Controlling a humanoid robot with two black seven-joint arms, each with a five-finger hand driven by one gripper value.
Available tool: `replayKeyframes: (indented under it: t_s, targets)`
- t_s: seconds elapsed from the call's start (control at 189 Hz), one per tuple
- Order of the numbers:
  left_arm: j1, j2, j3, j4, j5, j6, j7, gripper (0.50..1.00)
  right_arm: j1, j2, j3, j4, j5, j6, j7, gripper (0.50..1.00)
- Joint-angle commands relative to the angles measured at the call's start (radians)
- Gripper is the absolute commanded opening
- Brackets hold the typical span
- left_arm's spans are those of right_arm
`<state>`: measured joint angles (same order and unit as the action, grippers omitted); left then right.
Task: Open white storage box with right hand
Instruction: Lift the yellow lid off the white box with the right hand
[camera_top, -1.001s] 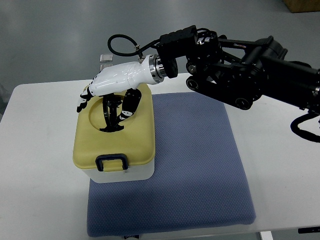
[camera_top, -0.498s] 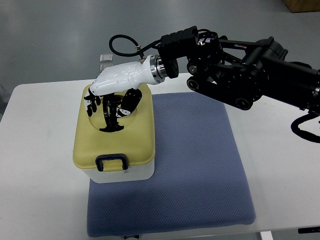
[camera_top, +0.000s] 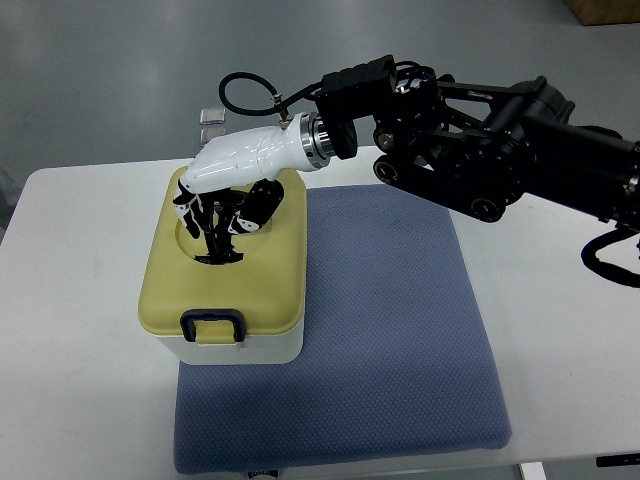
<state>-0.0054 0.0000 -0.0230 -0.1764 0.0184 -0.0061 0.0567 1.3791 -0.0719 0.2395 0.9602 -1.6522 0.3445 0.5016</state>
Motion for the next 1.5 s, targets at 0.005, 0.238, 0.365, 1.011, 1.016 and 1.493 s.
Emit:
replayKeyframes:
  t_s: [0.005,0.238,0.365,1.011,1.016,1.493]
  targets:
    - [-0.001,0.0,0.002,0.0,0.0,0.0,0.0,1.0,0.0,0.0,0.0,0.0,0.0,0.002,0.0,0.547]
    - [0.001,0.0,0.0,0.0,0.0,0.0,0.0,1.0,-0.002,0.0,0.0,0.0,0.0,0.01,0.0,0.5]
    - [0.001,0.0,0.0,0.0,0.0,0.0,0.0,1.0,-0.002,-0.002,0.001,0.0,0.002,0.01,0.002,0.5]
    - [-0.001,0.0,0.0,0.0,0.0,0.0,0.0,1.0,0.055,-0.042,0.052,-0.011,0.032,0.011,0.009,0.5]
    - [-0.001,0.0,0.0,0.0,-0.002,0.0,0.0,1.0,0.055,-0.045,0.056,-0.011,0.032,0.013,0.009,0.5]
    - [-0.001,0.0,0.0,0.0,0.0,0.0,0.0,1.0,0.043,-0.243,0.132,-0.129,0.032,0.005,0.009,0.5]
